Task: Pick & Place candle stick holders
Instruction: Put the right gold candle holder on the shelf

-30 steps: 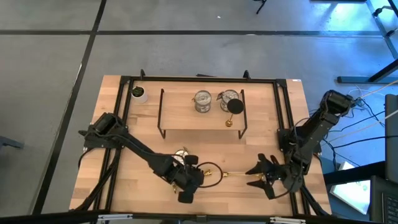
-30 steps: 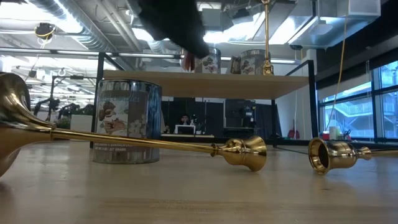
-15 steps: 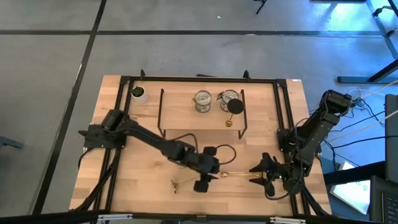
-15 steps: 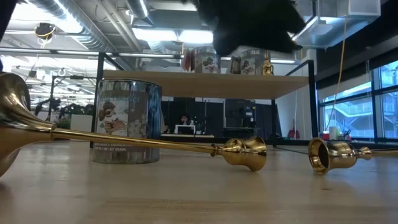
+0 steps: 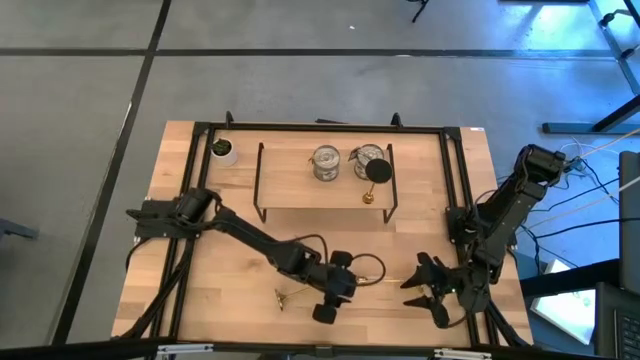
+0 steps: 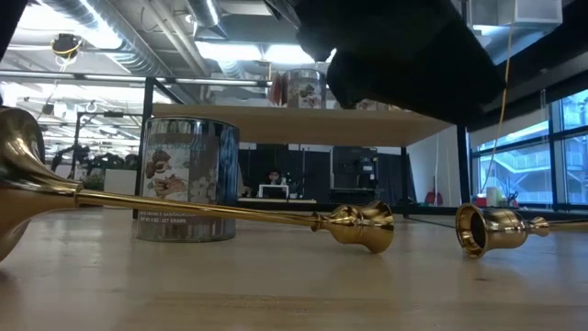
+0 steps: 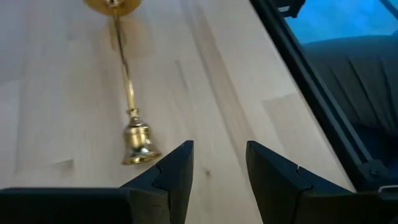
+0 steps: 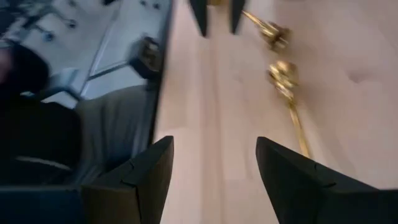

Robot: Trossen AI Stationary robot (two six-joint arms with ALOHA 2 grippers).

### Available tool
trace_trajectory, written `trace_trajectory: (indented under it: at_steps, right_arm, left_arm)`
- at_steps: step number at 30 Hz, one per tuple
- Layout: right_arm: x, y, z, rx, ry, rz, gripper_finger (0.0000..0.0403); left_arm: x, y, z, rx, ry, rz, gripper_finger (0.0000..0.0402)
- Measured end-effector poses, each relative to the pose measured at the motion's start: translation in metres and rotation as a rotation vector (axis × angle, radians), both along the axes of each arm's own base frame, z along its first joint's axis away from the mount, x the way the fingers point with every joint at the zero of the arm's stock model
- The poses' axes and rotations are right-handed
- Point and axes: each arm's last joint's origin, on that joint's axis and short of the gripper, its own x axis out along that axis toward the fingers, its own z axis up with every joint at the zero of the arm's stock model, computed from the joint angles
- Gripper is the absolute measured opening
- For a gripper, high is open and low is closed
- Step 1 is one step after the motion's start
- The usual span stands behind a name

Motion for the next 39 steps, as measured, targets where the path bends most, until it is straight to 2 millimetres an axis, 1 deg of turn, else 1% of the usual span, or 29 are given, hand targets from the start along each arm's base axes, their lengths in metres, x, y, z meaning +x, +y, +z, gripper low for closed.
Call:
trace_trajectory:
  at_steps: [2, 5, 9, 12, 15, 18, 21, 24, 27, 34, 39]
  right_arm:
    - [0.001, 0.002, 0.003, -0.012, -0.03, 0.037, 0.0232]
    - [0.001, 0.002, 0.001, -0.042, -0.012, 0.083, 0.0232]
    - [0.004, 0.004, 0.006, 0.008, -0.043, 0.073, 0.0232]
    - [0.004, 0.005, 0.007, -0.019, -0.072, 0.099, 0.0232]
    - [0.005, 0.003, 0.005, -0.049, -0.058, 0.108, 0.0232]
    - [0.01, -0.005, -0.001, -0.064, 0.007, 0.041, 0.0232]
    - [0.017, -0.018, -0.009, -0.085, 0.117, -0.019, 0.0232]
    - [0.025, -0.028, -0.017, -0.104, 0.215, -0.036, 0.0232]
    - [0.032, -0.034, -0.024, -0.117, 0.289, -0.024, 0.0232]
    - [0.037, -0.035, -0.039, -0.103, 0.428, 0.033, 0.0228]
    - [0.039, -0.03, -0.042, -0.108, 0.499, 0.047, 0.0206]
  left_arm:
    - [-0.002, -0.005, 0.0, 0.018, -0.007, 0.002, 0.0143]
    - [-0.004, -0.008, -0.001, 0.03, 0.004, 0.001, 0.0143]
    - [-0.005, -0.007, -0.002, 0.027, 0.021, 0.011, 0.0143]
    - [-0.006, -0.008, -0.002, 0.031, 0.019, 0.017, 0.0143]
    - [-0.006, -0.008, -0.002, 0.028, 0.019, 0.026, 0.0143]
    - [-0.006, -0.009, -0.002, 0.017, 0.023, 0.037, 0.0143]
    - [-0.006, -0.009, -0.002, 0.01, 0.022, 0.043, 0.0143]
    - [-0.006, -0.009, -0.002, 0.008, 0.02, 0.045, 0.0143]
    - [-0.006, -0.009, -0.002, 0.005, 0.025, 0.049, 0.0143]
    - [-0.008, -0.011, -0.003, 0.0, 0.044, 0.055, 0.0143]
    - [-0.009, -0.013, -0.003, -0.006, 0.045, 0.059, 0.0143]
